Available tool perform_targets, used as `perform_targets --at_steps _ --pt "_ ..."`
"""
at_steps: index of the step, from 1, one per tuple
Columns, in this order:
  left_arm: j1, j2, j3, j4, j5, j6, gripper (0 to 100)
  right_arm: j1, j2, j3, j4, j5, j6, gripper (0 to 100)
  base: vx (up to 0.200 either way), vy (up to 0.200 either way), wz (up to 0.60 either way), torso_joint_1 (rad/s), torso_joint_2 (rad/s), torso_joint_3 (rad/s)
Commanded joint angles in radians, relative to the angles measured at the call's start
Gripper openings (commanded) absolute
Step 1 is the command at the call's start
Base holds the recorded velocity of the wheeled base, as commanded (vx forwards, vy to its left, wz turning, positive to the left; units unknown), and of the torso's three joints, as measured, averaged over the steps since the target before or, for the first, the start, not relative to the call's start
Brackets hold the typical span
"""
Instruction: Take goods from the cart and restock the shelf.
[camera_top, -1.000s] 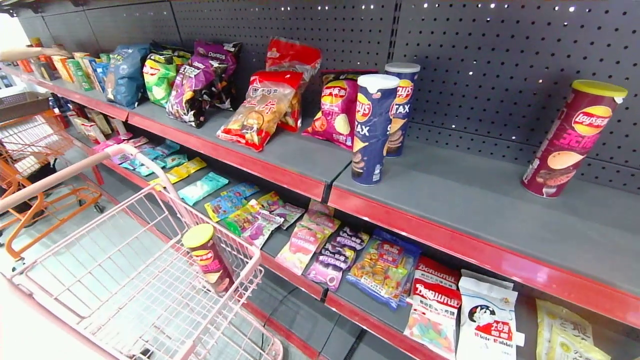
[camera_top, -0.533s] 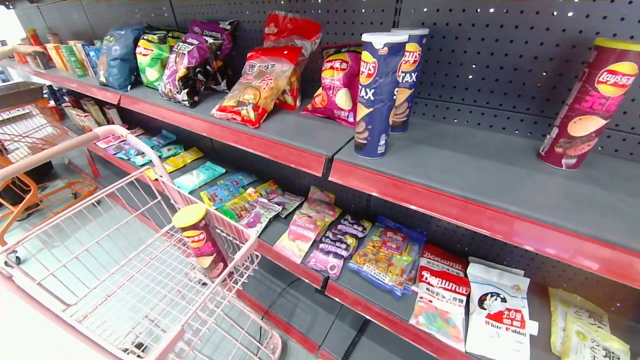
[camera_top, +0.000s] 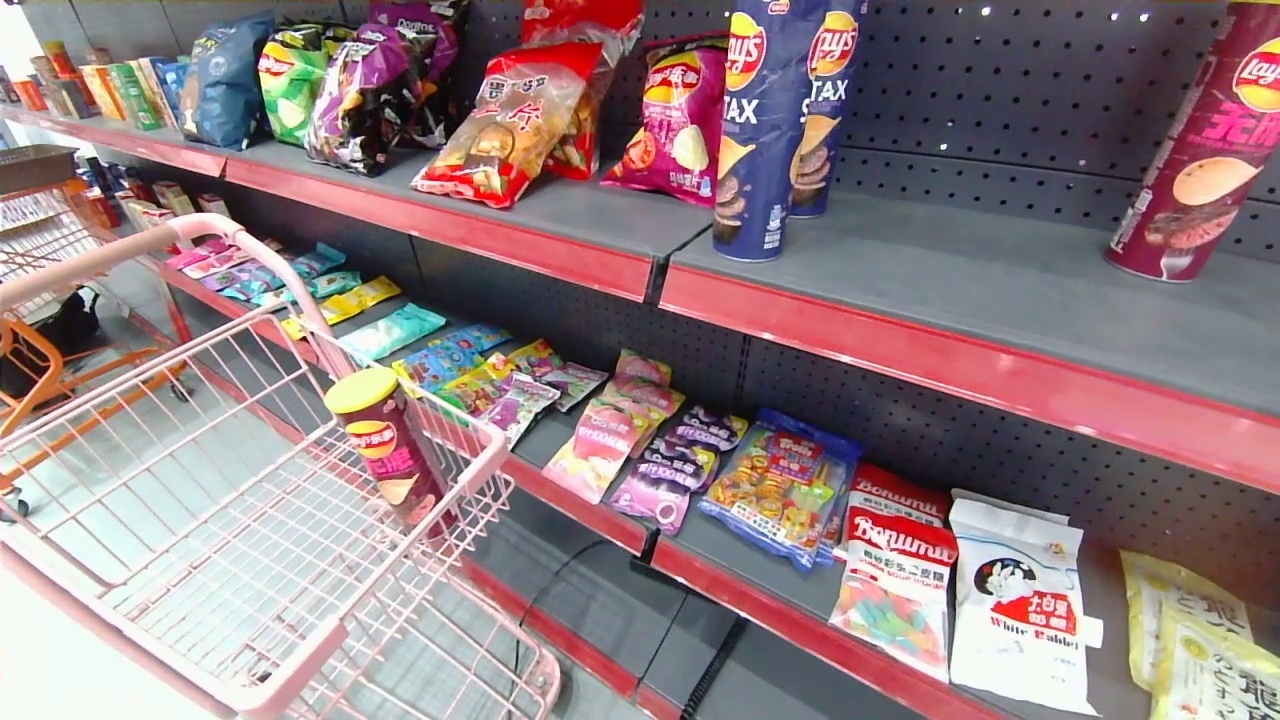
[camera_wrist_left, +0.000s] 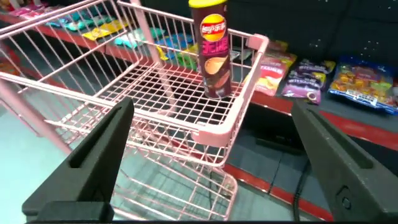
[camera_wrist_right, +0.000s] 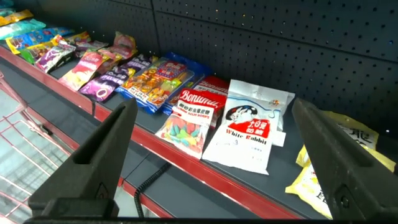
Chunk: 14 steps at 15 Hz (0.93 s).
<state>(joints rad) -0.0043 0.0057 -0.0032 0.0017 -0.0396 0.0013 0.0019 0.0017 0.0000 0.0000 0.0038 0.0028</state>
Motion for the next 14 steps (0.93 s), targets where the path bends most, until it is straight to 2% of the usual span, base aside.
perform_targets --at_steps 1,2,3,4,5,6,7,8,9,10,11,14 --pt "-0.025 0.362 -0.408 -0.017 0.013 -0.198 100 0.001 0.001 0.0 0.0 0.001 -0.001 100 0.0 0.0 0.0 -0.012 0.06 0.041" --pt "-0.023 0.519 -0.557 -0.017 0.092 -0.233 100 0.001 0.001 0.0 0.0 0.001 0.0 100 0.0 0.0 0.0 0.0 0.0 0.0" --pt "-0.02 0.622 -0.601 -0.02 0.144 -0.222 100 0.001 0.001 0.0 0.0 0.001 -0.003 100 0.0 0.0 0.0 0.0 0.0 0.0" --pt "-0.017 0.735 -0.6 -0.034 0.17 -0.158 100 0.001 0.001 0.0 0.0 0.001 -0.001 100 0.0 0.0 0.0 0.0 0.0 0.0" --pt "-0.013 0.847 -0.581 -0.081 0.171 -0.133 100 0.001 0.001 0.0 0.0 0.001 -0.001 100 0.0 0.0 0.0 0.0 0.0 0.0" --pt "0.013 0.973 -0.541 -0.193 0.17 -0.141 100 0.001 0.001 0.0 0.0 -0.001 0.0 100 0.0 0.0 0.0 0.0 0.0 0.0" --pt "0.05 1.122 -0.497 -0.373 0.153 -0.136 100 0.001 0.001 0.0 0.0 -0.001 0.0 100 0.0 0.0 0.0 0.0 0.0 0.0" --pt "0.05 1.218 -0.478 -0.511 0.113 -0.126 100 0.001 0.001 0.0 0.0 -0.001 0.0 100 0.0 0.0 0.0 0.0 0.0 0.0" --pt "0.056 1.286 -0.466 -0.58 0.055 -0.122 100 0.001 0.001 0.0 0.0 -0.001 0.0 100 0.0 0.0 0.0 0.0 0.0 0.0" --pt "0.056 1.286 -0.466 -0.58 0.055 -0.122 100 0.001 0.001 0.0 0.0 -0.001 0.0 100 0.0 0.0 0.0 0.0 0.0 0.0" --pt "0.058 1.363 -0.445 -0.585 -0.022 -0.119 100 0.001 0.001 0.0 0.0 -0.001 0.0 100 0.0 0.0 0.0 0.0 0.0 0.0" --pt "0.059 1.459 -0.442 -0.591 -0.028 -0.122 100 0.001 0.001 0.0 0.0 -0.001 0.0 100 0.0 0.0 0.0 0.0 0.0 0.0"
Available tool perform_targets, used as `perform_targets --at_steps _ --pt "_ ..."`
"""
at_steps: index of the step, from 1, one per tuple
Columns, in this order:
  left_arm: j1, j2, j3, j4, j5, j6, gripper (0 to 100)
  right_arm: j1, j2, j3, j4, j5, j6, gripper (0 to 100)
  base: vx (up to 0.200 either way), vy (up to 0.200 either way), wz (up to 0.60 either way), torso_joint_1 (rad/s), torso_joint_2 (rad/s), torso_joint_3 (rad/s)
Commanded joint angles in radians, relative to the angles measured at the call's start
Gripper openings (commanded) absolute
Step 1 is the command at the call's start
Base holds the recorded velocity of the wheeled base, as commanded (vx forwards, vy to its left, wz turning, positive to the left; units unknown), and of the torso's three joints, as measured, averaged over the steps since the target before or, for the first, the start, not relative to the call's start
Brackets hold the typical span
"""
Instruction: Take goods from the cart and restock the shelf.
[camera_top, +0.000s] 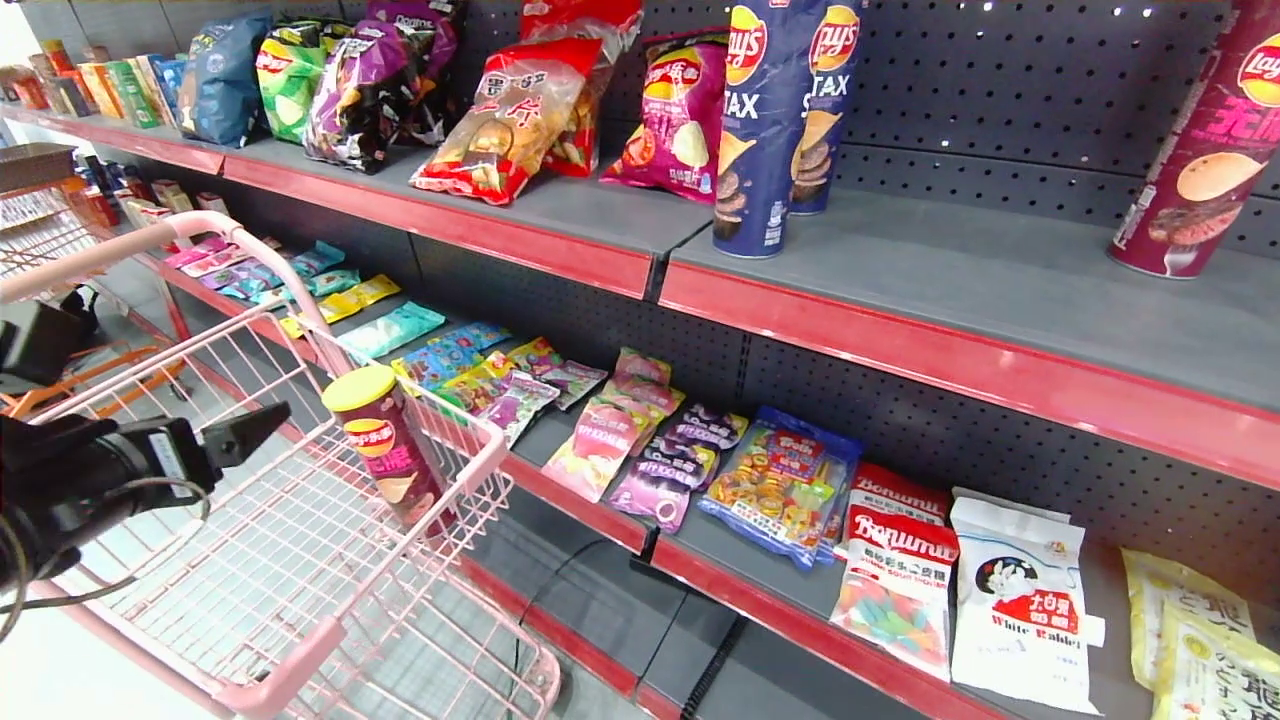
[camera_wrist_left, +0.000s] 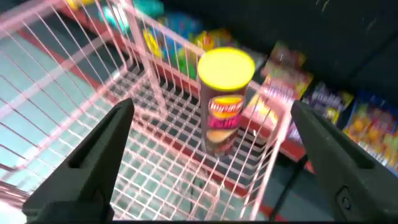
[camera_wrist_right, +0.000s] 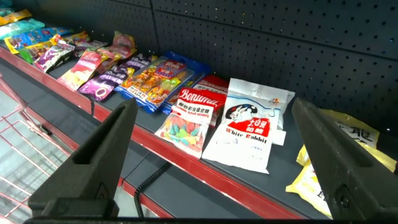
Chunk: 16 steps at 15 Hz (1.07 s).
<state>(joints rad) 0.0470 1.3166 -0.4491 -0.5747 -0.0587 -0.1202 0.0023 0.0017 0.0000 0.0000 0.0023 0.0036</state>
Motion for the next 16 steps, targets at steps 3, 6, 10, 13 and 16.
perform_targets --at_steps 3,6,10,13,16 --pt "0.005 0.234 -0.037 -0.019 -0.073 0.034 100 0.001 0.001 0.0 0.0 0.002 -0.001 100 0.0 0.0 0.0 0.0 0.0 0.0" --pt "0.005 0.339 -0.057 -0.128 -0.078 0.063 100 0.001 0.001 0.0 0.0 0.002 -0.001 100 0.0 0.0 0.0 0.0 0.0 0.0" --pt "0.005 0.477 -0.115 -0.209 -0.093 0.076 100 0.001 0.001 0.0 0.0 0.002 -0.002 100 0.0 0.0 0.0 0.0 0.0 0.0" --pt "0.002 0.552 -0.186 -0.211 -0.102 0.077 100 0.001 0.001 0.0 0.0 0.002 -0.005 100 0.0 0.0 0.0 0.0 0.0 0.0" --pt "-0.03 0.61 -0.223 -0.226 -0.105 0.096 100 0.001 0.001 0.0 0.0 0.002 -0.007 100 0.0 0.0 0.0 0.0 0.0 0.0"
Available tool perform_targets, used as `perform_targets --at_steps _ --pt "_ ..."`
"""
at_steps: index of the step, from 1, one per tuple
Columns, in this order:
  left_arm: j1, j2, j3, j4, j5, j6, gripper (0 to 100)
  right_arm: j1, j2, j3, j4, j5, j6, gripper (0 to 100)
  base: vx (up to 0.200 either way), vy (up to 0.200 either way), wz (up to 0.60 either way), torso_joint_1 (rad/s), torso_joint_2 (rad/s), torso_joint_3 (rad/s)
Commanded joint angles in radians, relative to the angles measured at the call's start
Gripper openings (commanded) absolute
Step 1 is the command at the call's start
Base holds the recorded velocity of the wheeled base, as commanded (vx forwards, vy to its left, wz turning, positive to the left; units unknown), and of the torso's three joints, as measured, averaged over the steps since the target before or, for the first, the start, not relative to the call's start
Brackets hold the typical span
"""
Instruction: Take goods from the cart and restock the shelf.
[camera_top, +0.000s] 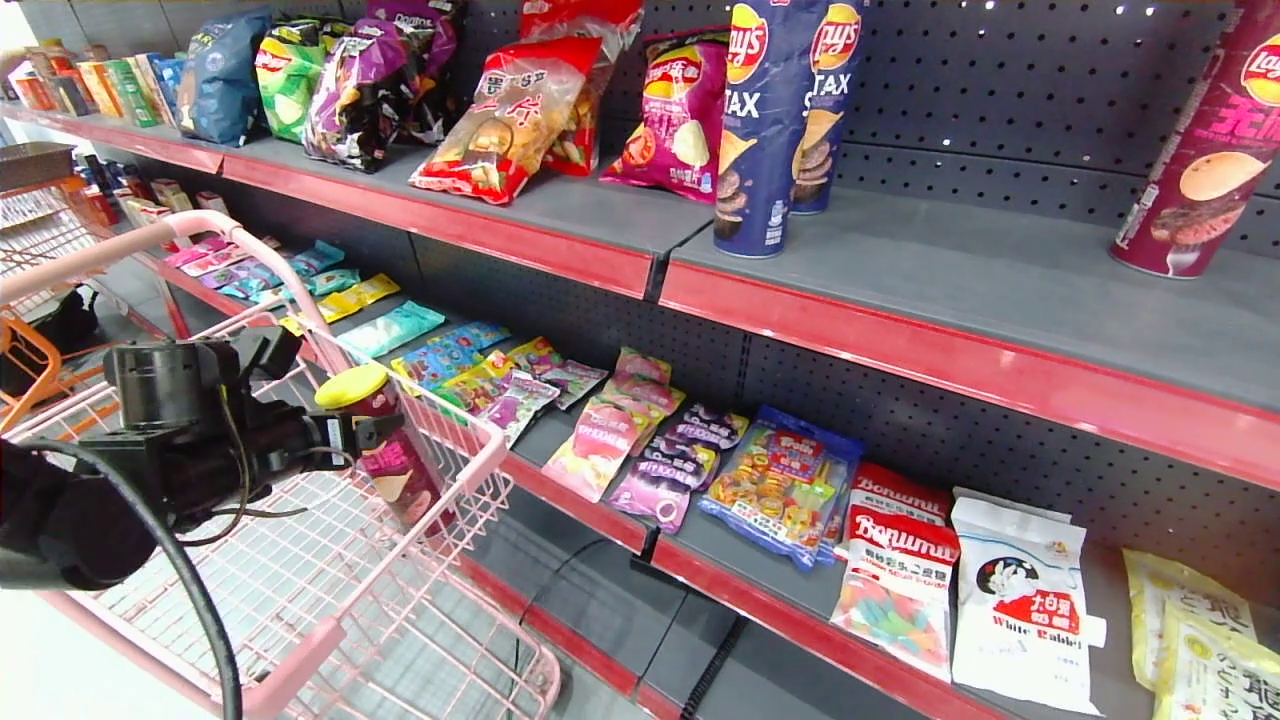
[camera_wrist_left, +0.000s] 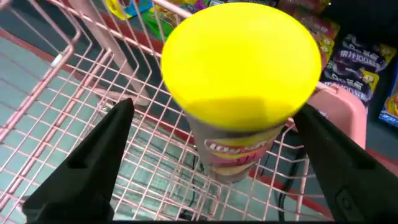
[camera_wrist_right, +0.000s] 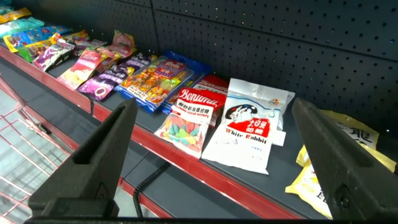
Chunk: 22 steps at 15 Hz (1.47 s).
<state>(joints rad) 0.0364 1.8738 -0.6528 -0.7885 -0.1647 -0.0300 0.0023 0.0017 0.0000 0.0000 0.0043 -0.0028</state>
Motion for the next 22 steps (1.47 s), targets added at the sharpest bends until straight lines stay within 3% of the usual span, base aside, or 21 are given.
perform_targets --at_steps 1,4,5,9,12,14,17,18,19,20,22 --pt "-0.035 0.077 -0.024 -0.04 0.001 0.007 100 0.001 0.001 0.0 0.0 0.0 0.0 100 0.0 0.0 0.0 0.0 0.0 0.0" --pt "-0.056 0.142 -0.025 -0.118 0.008 0.013 100 0.001 0.001 0.0 0.0 0.0 0.0 100 0.0 0.0 0.0 0.0 0.0 0.0" --pt "-0.059 0.156 -0.025 -0.126 0.01 0.016 0 0.001 0.001 0.0 0.0 0.0 0.0 100 0.0 0.0 0.0 0.0 0.0 0.0" --pt "-0.061 0.1 -0.021 -0.132 0.013 0.016 0 0.001 0.001 0.0 0.0 0.0 0.003 100 0.0 0.0 0.0 0.0 0.0 0.0" --pt "-0.055 -0.091 -0.028 -0.021 0.007 0.015 0 0.001 0.001 0.0 0.0 0.002 0.003 100 0.0 0.0 0.0 0.0 0.0 0.0" --pt "-0.052 -0.308 -0.042 0.137 0.001 0.01 0 0.001 0.001 0.0 0.0 0.003 0.0 100 0.0 0.0 0.0 0.0 0.0 0.0" --pt "-0.055 -0.685 -0.033 0.451 -0.027 0.009 0 0.001 0.001 0.0 0.0 0.003 0.004 100 0.0 0.0 0.0 0.0 0.0 0.0" --pt "-0.055 -0.685 -0.033 0.451 -0.027 0.009 0 0.001 0.001 0.0 0.0 0.003 0.004 100 0.0 0.0 0.0 0.0 0.0 0.0" --pt "-0.055 -0.889 -0.03 0.635 -0.03 0.01 0 0.001 0.001 0.0 0.0 0.003 0.004 100 0.0 0.0 0.0 0.0 0.0 0.0" --pt "-0.055 -1.013 -0.021 0.736 -0.035 0.01 0 0.001 0.001 0.0 0.0 0.003 0.004 100 0.0 0.0 0.0 0.0 0.0 0.0" --pt "-0.053 -1.177 0.027 0.835 -0.026 0.01 0 0.001 0.001 0.0 0.0 0.002 0.001 100 0.0 0.0 0.0 0.0 0.0 0.0"
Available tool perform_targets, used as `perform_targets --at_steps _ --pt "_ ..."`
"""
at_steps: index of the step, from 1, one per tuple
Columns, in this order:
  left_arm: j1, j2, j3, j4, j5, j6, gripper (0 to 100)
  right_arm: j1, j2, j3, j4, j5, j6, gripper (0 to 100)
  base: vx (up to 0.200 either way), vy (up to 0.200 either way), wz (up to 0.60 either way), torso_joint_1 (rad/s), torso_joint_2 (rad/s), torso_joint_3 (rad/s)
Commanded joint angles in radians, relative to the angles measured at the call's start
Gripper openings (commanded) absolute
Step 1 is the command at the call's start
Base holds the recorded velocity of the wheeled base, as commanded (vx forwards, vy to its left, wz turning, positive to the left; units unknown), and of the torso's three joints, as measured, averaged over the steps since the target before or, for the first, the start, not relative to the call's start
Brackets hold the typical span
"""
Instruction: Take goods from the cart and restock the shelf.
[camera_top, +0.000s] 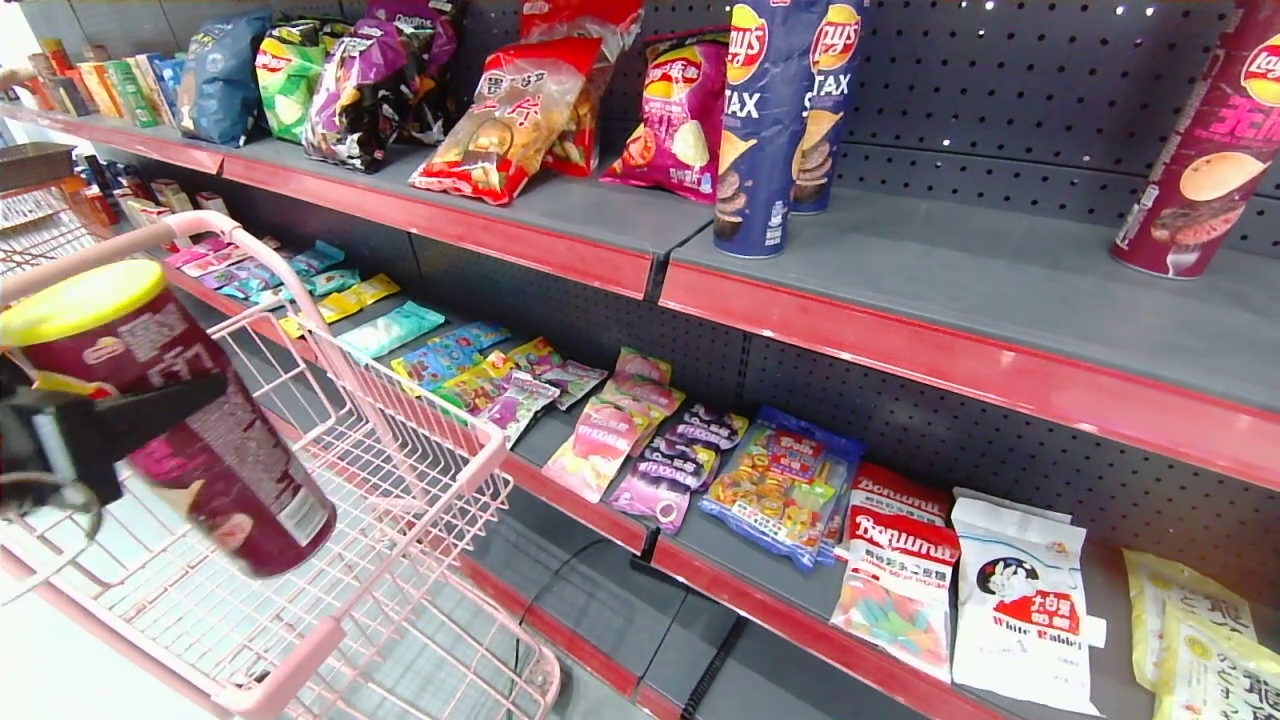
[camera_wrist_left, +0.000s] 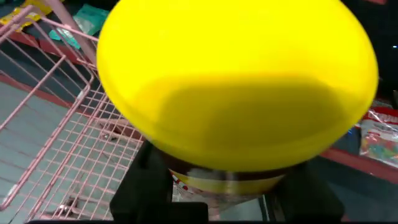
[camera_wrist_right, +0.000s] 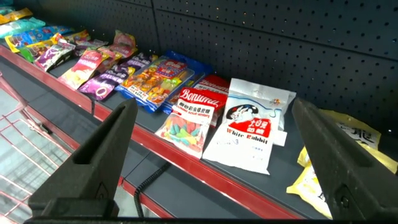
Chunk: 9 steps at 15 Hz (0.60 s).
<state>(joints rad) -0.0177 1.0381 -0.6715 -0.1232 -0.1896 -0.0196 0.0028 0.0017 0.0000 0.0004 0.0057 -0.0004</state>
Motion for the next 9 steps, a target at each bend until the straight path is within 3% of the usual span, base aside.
perform_targets --at_steps 1,4,6,9 --pt "0.001 -0.388 0.072 0.186 0.002 0.0 0 0.0 0.001 0.0 0.0 0.0 -0.001 100 0.0 0.0 0.0 0.032 -0.13 -0.08" --pt "0.001 -0.518 0.178 0.194 0.005 0.007 0 0.0 0.001 0.0 0.0 0.0 0.002 100 0.0 0.0 0.0 0.103 -0.37 -0.256" --pt "0.001 -0.518 0.185 0.194 0.036 0.006 0 0.0 0.001 0.0 0.0 0.003 0.0 100 0.0 0.0 0.0 0.154 -0.47 -0.322" --pt "0.001 -0.523 0.208 0.191 0.038 0.007 0 0.0 0.001 0.0 0.0 0.003 0.002 100 0.0 0.0 0.0 0.181 -0.52 -0.347"
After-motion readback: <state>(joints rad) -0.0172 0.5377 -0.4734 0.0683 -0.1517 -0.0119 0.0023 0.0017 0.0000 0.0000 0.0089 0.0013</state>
